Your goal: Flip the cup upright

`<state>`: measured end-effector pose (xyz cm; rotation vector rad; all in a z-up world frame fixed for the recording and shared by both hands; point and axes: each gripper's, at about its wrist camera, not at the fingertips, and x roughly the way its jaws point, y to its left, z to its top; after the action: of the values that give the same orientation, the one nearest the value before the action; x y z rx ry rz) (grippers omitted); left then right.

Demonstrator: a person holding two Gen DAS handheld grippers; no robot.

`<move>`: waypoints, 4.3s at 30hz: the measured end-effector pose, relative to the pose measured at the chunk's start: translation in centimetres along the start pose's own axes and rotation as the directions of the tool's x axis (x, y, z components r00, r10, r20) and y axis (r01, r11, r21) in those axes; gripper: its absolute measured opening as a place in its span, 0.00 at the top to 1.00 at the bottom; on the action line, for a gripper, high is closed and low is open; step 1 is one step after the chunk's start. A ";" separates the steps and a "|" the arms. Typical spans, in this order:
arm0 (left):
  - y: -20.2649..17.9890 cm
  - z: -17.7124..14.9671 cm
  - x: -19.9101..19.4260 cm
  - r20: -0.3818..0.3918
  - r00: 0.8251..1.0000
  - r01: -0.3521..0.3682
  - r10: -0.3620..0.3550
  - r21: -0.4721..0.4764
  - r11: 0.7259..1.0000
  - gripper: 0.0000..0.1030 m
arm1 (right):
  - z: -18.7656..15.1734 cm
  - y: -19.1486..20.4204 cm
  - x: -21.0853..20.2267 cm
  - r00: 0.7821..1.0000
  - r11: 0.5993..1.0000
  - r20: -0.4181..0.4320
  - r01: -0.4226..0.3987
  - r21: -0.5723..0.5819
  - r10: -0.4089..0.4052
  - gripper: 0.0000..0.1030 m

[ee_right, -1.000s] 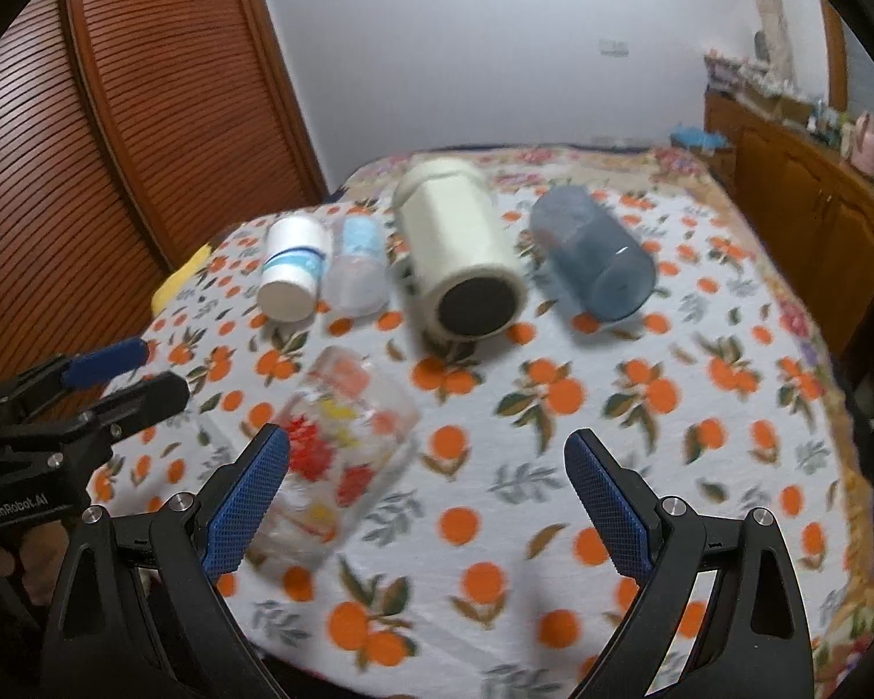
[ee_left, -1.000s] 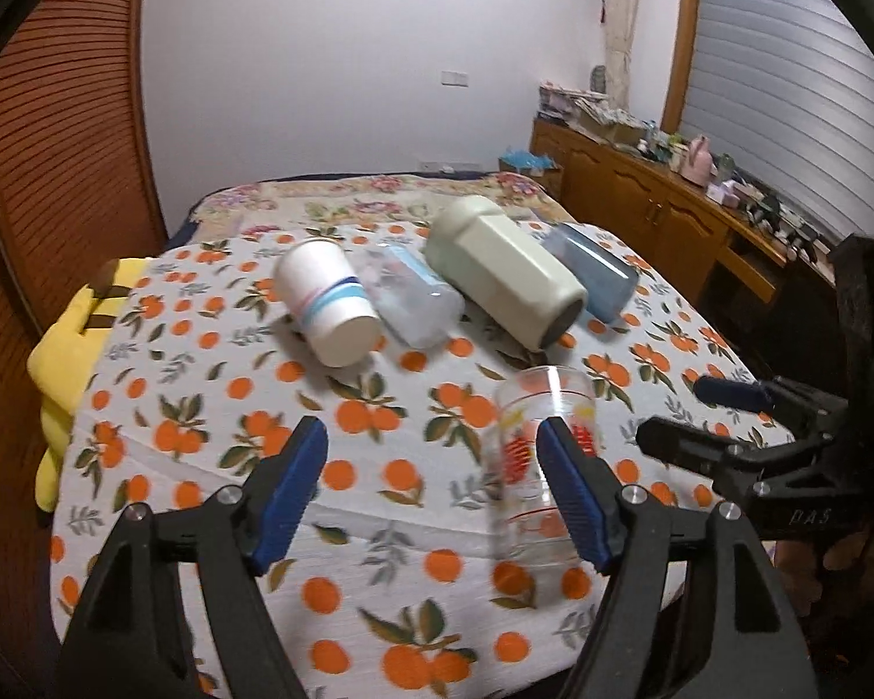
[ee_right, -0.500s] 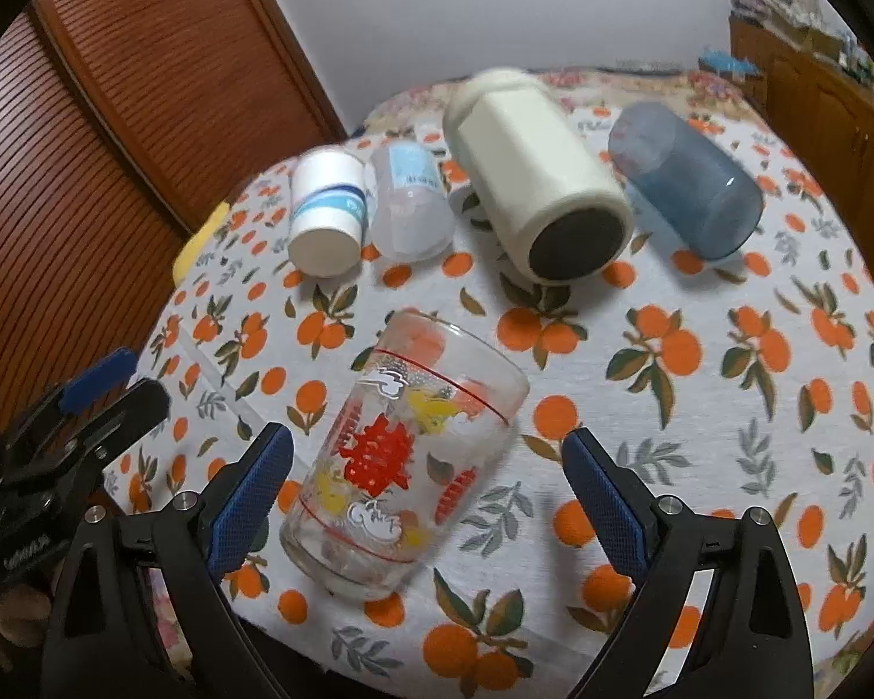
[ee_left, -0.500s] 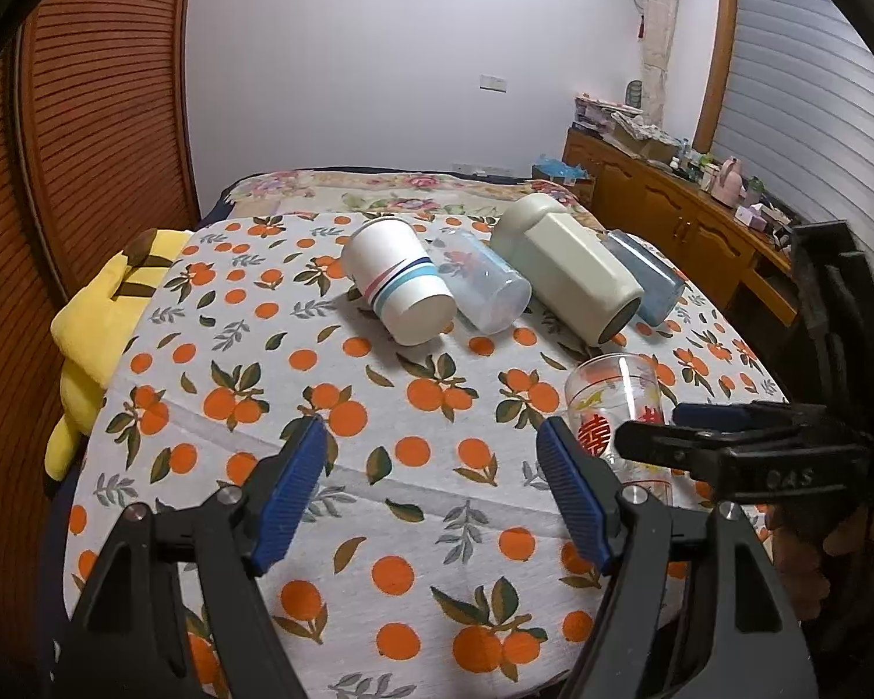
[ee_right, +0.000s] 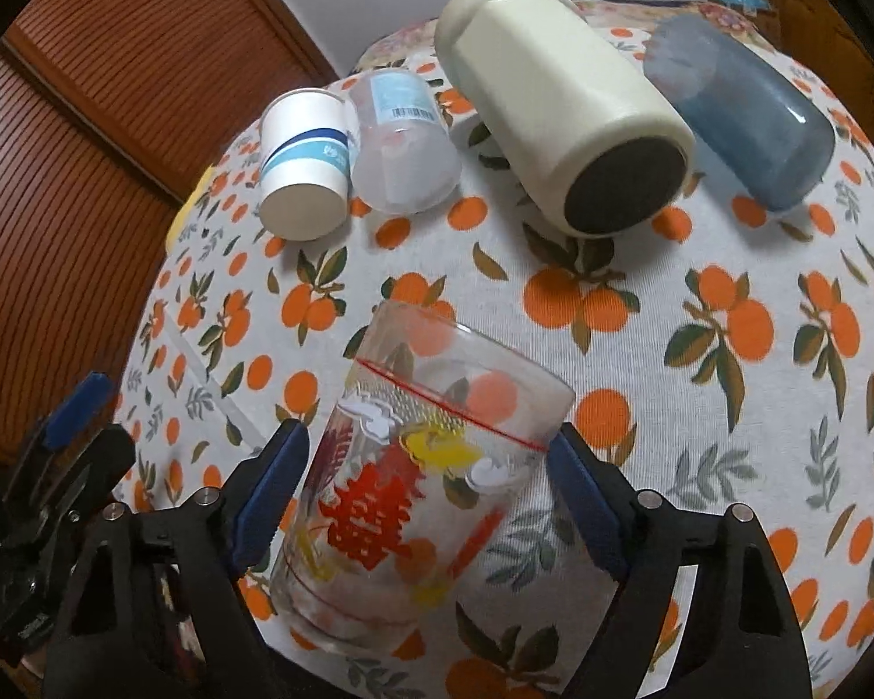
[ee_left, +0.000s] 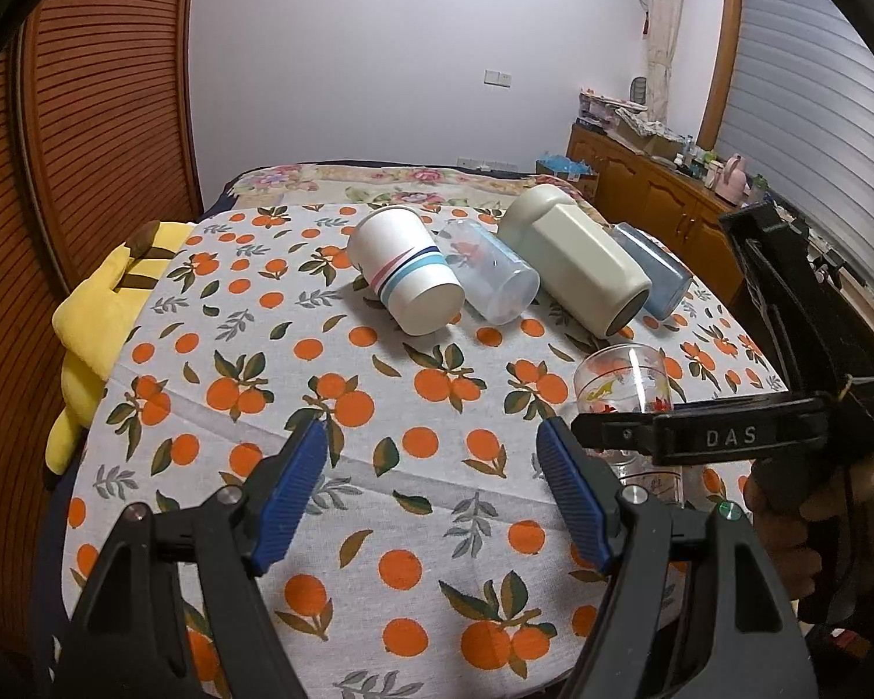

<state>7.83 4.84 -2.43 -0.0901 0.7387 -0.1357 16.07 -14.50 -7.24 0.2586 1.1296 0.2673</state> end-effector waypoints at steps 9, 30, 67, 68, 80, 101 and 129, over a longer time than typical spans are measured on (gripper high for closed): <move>0.2 -0.1 0.2 -0.006 1.000 -0.003 0.003 0.000 1.000 0.28 | 0.5 0.4 0.0 1.000 0.998 0.023 0.003 -0.062 -0.001 0.27; 0.1 0.0 0.2 -0.004 1.000 -0.004 0.004 -0.002 1.000 0.28 | -0.9 3.0 -4.4 0.932 0.925 0.360 0.173 -0.337 -0.044 0.36; -3.8 1.2 -5.1 0.201 0.975 -0.108 0.092 0.070 0.992 0.23 | -4.3 1.7 -10.8 0.884 0.956 0.467 0.120 -0.268 0.020 0.15; -4.0 1.2 -5.3 0.207 0.974 -0.110 0.093 0.073 0.991 0.23 | -4.5 1.4 -11.2 0.878 0.959 0.478 0.124 -0.254 0.013 0.15; -6.2 1.3 -6.7 0.242 0.967 -0.104 0.077 0.103 0.989 0.20 | -7.4 -0.2 -14.3 0.780 0.961 0.616 0.240 -0.136 -0.108 0.03; -6.9 -0.3 -6.9 0.241 0.967 -0.104 0.079 0.094 0.990 0.12 | -9.3 -0.2 -14.7 0.737 0.955 0.653 0.289 -0.071 -0.174 0.02; -6.6 -0.7 -6.8 0.234 0.969 -0.103 0.082 0.079 0.992 0.12 | -9.3 -0.4 -14.7 0.735 0.954 0.654 0.291 -0.064 -0.180 0.02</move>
<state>1.78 -0.63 2.45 0.0154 0.5027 -0.0680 1.67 -19.20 1.39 0.0421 0.4356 0.0268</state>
